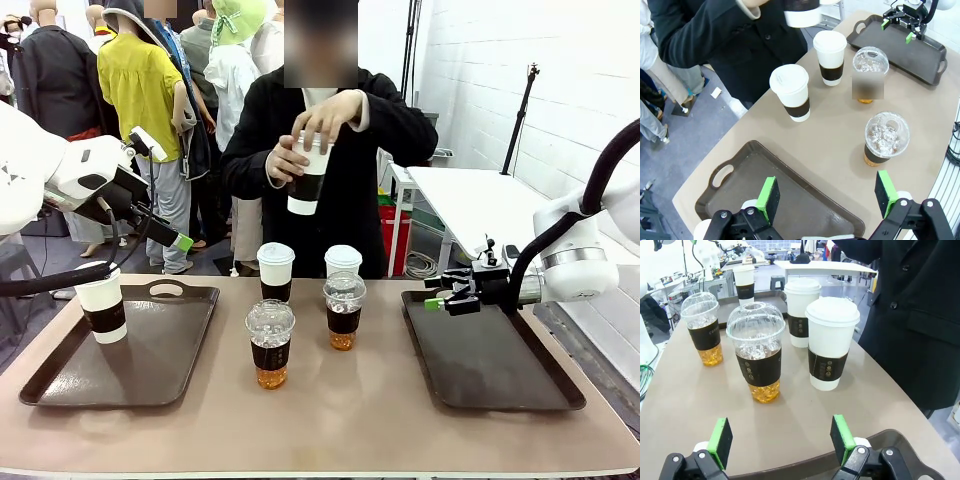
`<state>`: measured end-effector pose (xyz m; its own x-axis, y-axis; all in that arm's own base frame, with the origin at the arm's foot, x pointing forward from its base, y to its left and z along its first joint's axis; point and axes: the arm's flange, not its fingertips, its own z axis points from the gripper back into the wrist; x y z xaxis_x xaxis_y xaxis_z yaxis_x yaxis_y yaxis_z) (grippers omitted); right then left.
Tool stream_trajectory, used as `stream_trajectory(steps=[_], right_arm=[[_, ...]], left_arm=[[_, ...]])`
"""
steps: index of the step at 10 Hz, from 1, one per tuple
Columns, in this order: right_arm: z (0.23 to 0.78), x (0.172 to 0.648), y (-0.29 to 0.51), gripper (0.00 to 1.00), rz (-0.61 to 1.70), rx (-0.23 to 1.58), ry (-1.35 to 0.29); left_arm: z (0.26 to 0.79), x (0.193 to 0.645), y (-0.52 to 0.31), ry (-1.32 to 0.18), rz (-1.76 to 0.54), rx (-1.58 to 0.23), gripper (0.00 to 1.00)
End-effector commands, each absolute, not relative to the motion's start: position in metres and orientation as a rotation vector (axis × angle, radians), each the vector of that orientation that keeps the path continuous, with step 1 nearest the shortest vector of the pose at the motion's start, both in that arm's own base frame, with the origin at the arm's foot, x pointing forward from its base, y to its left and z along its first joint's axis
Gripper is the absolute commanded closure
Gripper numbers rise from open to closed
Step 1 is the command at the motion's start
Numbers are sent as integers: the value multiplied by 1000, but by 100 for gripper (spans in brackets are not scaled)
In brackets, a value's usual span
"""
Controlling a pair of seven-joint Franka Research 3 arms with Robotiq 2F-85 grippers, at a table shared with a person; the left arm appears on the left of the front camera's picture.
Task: Distribute the coffee onto the tray.
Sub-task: Pick up one iced Americano and place it on the right Handle tray.
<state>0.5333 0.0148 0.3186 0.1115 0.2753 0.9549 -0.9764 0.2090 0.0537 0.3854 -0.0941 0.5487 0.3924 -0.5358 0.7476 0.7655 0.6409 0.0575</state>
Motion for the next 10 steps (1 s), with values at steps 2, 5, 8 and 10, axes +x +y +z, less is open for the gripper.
stream_trajectory(steps=[2,5,8,10], right_arm=[[319,534,16,0,1129,893,-1026],[319,533,15,0,1126,893,-1026],[314,541,30,0,1158,910,-1019],[302,545,47,0,1190,944,-1020]], left_arm=[[549,385,-92,-807,-848,-318,0],[549,385,-92,-807,-848,-318,0],[549,385,-92,-807,-848,-318,0],[549,385,-92,-807,-848,-318,0]])
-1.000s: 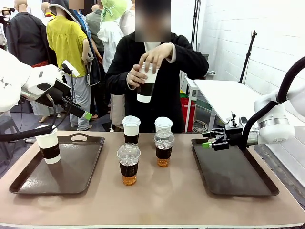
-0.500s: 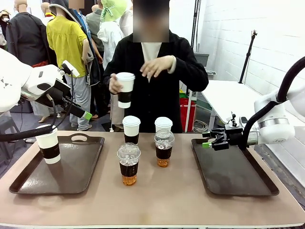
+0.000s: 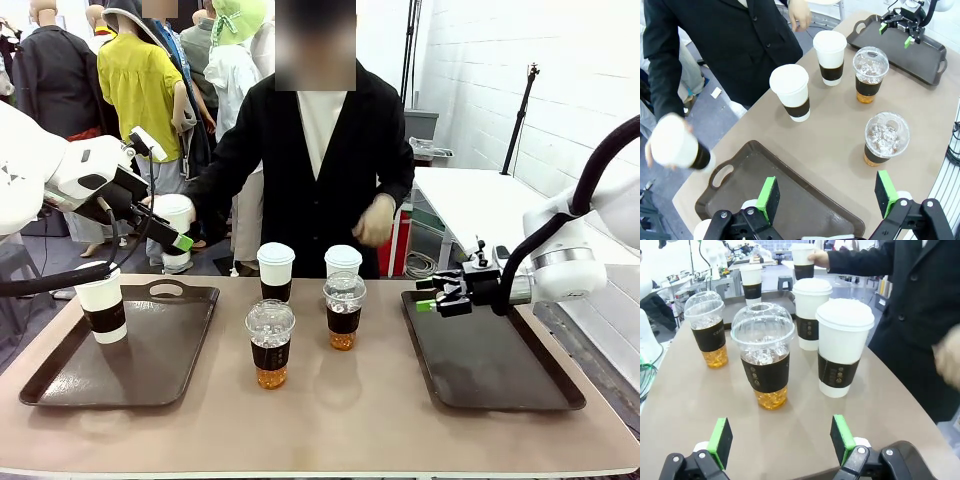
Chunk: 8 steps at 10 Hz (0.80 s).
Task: Distribute the coffee onto the tray.
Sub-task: Pick up one iced Americano and place it on the right Handle tray.
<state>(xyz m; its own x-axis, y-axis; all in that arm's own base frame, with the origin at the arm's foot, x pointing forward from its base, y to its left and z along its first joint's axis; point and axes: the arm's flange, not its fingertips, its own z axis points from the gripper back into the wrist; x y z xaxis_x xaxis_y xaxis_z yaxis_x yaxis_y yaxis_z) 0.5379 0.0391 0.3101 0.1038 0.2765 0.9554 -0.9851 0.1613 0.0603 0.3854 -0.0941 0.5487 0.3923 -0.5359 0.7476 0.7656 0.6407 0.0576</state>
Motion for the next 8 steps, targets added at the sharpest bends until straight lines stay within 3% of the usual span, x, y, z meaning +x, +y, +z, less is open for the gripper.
stream_trajectory(steps=[1,8], right_arm=[[297,547,55,0,1197,958,-1036],[283,558,91,0,1246,992,-998]], left_arm=[[549,385,-92,-807,-848,-318,0],[549,385,-92,-807,-848,-318,0]])
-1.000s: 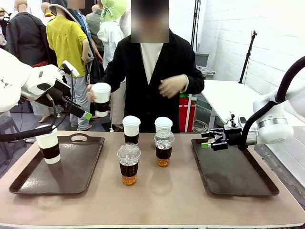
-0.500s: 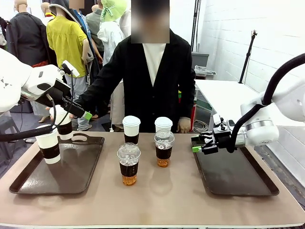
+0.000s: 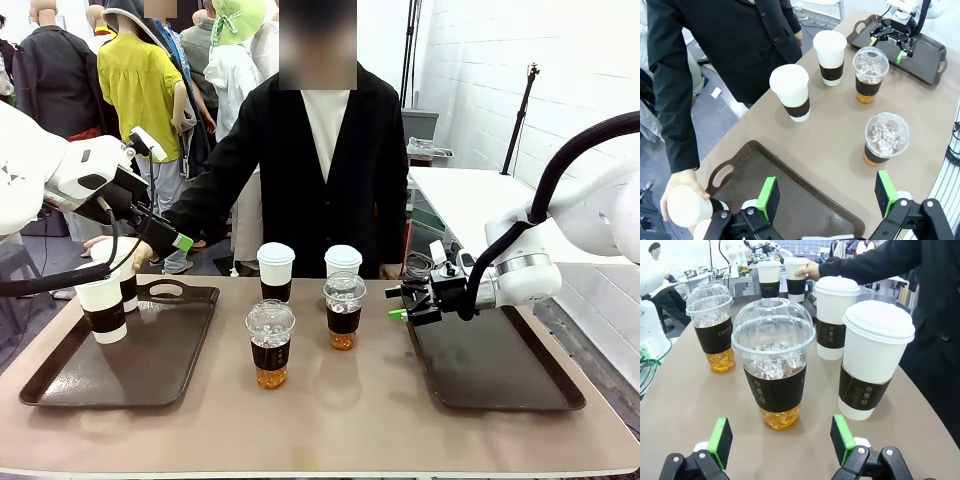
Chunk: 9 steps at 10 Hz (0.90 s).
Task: Distribute the coffee onto the tray.
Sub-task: Pick up one iced Americano and place it on the right Handle tray.
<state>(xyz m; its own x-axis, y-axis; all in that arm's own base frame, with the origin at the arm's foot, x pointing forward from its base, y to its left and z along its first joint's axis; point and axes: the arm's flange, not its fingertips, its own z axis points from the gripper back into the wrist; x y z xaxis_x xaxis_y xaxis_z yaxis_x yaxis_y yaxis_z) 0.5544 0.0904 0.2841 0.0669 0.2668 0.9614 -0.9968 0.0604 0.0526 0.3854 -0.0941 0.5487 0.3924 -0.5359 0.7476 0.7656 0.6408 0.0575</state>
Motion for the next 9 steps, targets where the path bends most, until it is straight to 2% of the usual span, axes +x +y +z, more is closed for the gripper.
stream_trajectory(steps=[1,9], right_arm=[[284,553,90,0,1242,999,-989],[270,563,105,0,1237,1030,-1019]], left_arm=[[549,385,-92,-807,-848,-318,0],[549,385,-92,-807,-848,-318,0]])
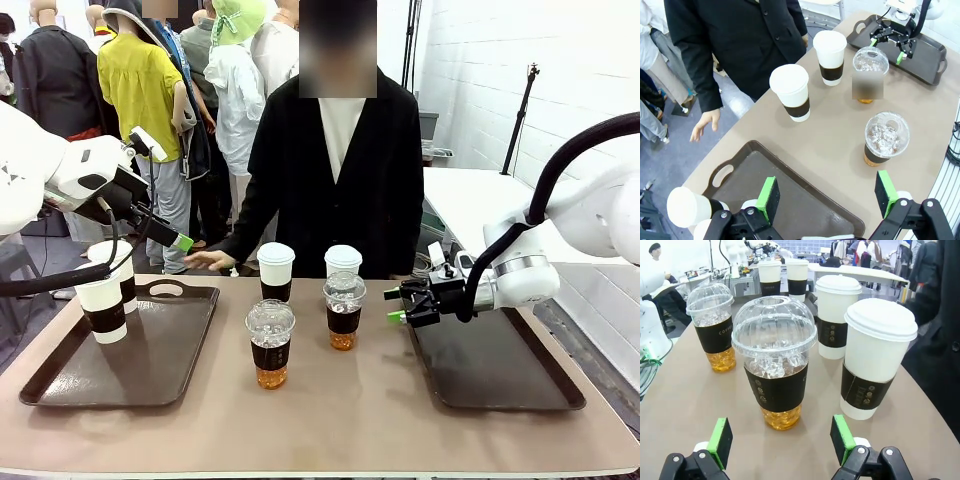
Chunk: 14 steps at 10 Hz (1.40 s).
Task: Distribute the coffee onto the tray.
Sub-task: Pick up one iced Americano and place it on the right Handle tray.
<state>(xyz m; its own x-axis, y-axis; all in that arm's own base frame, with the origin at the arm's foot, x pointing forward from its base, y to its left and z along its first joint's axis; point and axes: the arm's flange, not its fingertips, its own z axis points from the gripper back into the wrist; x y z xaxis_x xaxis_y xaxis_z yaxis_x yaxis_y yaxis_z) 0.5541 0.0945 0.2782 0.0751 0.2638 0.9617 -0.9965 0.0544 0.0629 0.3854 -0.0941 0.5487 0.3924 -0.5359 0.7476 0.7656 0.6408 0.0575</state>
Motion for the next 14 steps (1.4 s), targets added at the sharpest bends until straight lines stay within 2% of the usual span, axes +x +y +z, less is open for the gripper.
stream_trajectory(steps=[1,14], right_arm=[[265,565,111,0,1229,1039,-1025],[243,579,167,0,1281,1195,-953]], left_arm=[[549,385,-92,-807,-848,-318,0],[549,385,-92,-807,-848,-318,0]])
